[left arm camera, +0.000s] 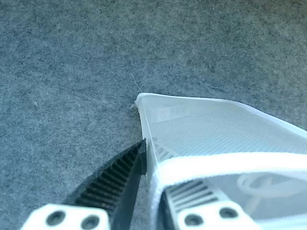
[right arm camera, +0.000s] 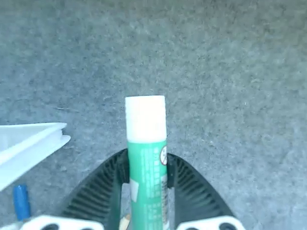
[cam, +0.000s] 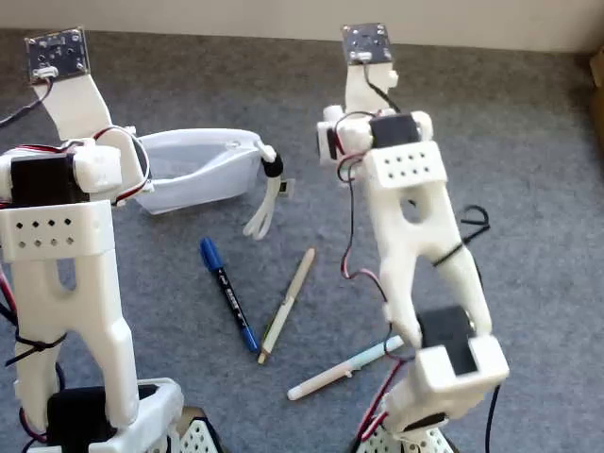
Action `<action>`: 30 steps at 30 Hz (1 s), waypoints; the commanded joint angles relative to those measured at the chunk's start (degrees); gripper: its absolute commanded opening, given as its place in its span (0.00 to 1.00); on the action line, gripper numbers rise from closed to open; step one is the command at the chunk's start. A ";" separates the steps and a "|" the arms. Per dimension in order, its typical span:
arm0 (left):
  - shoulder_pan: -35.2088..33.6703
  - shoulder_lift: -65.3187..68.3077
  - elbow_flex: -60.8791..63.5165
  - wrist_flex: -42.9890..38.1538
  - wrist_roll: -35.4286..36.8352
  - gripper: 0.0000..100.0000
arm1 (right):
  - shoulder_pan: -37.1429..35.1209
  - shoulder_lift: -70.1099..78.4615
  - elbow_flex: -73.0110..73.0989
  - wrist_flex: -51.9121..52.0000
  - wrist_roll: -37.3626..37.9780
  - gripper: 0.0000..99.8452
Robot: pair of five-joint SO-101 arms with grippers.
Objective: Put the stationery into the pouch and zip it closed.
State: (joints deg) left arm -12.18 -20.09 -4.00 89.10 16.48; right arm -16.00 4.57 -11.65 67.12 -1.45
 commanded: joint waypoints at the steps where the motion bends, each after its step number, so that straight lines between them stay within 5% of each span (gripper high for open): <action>1: 0.92 -1.89 -1.10 -0.44 -0.44 0.03 | -0.40 -9.71 3.21 -1.19 -0.53 0.00; 30: 0.75 -1.89 -1.01 0.00 -0.44 0.03 | -8.04 -48.31 44.00 -39.60 -0.53 0.00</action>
State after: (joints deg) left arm -12.18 -20.09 -4.00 89.10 16.48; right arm -23.30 -39.91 31.43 33.63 -1.45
